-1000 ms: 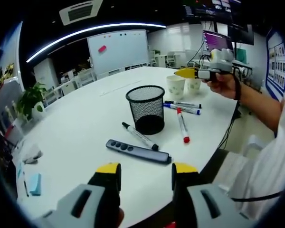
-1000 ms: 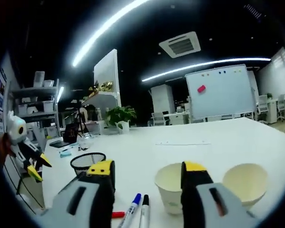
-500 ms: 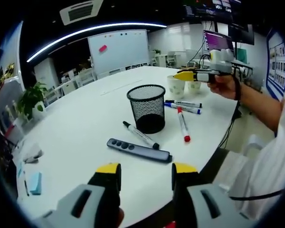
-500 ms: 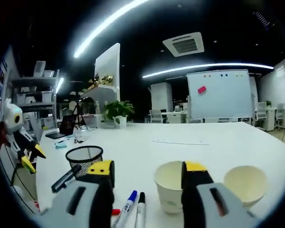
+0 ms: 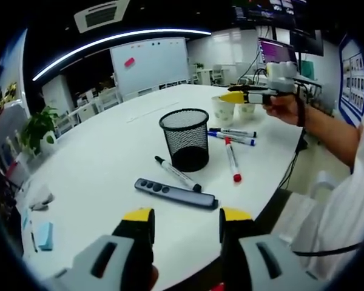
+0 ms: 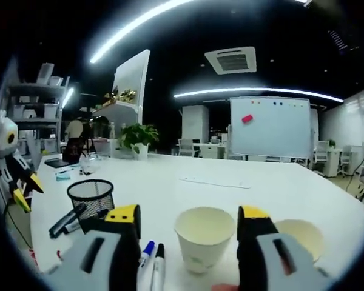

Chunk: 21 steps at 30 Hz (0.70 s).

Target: Place the scattered laser pointers and whiteboard markers into the pen holder and stack the scattered paper cups together

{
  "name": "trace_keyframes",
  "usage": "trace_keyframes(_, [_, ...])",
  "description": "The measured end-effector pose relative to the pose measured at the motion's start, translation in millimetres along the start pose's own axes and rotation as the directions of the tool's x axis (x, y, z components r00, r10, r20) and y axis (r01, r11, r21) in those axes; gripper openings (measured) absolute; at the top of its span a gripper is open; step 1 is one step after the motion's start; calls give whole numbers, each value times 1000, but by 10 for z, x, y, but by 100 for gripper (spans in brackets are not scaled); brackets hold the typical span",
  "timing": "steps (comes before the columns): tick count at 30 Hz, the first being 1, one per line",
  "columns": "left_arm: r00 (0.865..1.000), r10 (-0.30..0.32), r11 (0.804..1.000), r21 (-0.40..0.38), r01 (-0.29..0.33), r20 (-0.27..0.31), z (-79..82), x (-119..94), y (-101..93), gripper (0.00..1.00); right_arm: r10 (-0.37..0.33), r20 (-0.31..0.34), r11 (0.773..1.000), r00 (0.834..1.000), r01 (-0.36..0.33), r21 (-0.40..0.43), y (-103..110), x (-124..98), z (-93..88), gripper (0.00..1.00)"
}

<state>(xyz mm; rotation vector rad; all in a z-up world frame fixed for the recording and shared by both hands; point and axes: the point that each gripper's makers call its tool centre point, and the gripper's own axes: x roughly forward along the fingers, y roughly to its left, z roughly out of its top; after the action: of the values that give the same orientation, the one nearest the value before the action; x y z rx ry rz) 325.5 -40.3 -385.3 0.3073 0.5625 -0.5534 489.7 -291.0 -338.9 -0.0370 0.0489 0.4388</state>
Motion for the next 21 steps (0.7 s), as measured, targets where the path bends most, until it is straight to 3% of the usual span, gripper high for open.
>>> trace_keyframes(8, [1000,0,1000,5,0,1,21,-15,2,43,-18,-38,1000,999,17,-21,-51,42,-86,62])
trace_keyframes(21, [1000,-3,1000,4,3,-3,11,-12,-35,43,-22,-37,999,999,21,-30,-84,83,-107,63])
